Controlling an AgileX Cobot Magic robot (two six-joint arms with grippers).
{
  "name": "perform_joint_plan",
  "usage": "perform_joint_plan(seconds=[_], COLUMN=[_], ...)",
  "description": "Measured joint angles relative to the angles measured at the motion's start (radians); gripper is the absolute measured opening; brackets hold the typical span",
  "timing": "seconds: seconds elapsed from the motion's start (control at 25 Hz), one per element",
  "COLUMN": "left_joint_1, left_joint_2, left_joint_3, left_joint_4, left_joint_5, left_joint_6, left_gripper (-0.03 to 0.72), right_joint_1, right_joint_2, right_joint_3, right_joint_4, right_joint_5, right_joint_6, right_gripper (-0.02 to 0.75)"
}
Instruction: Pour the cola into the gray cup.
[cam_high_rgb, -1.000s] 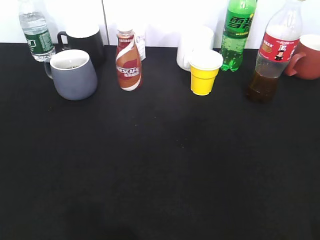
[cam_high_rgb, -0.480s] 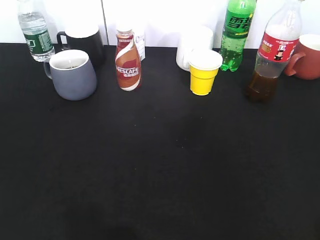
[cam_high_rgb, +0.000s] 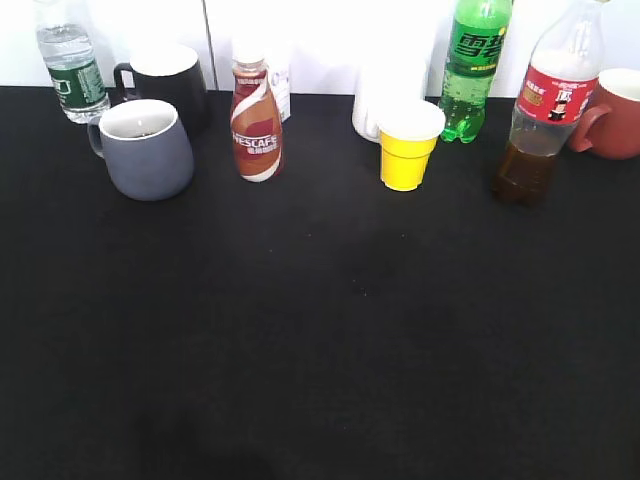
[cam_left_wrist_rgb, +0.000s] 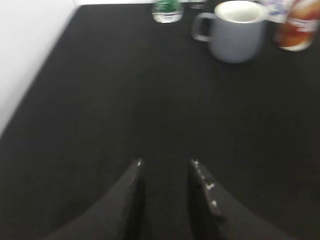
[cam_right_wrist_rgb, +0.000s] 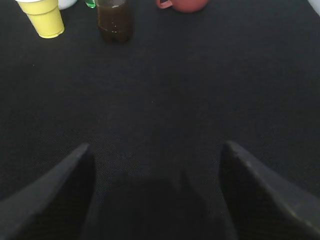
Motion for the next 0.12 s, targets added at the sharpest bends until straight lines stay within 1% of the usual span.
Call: perform_joint_plan(seconds=[0.12], left_joint_1=[-0.003], left_joint_2=[0.000], left_joint_3=[0.000], left_joint_4=[0.000], left_joint_5=[0.000], left_joint_6=[0.000], left_gripper=[0.228], right_joint_1=[0.000], right_joint_2=[0.000], right_joint_3=[0.000], right_joint_4=[0.000], right_joint_5=[0.000], right_joint_6=[0.000], right_gripper=[0.586])
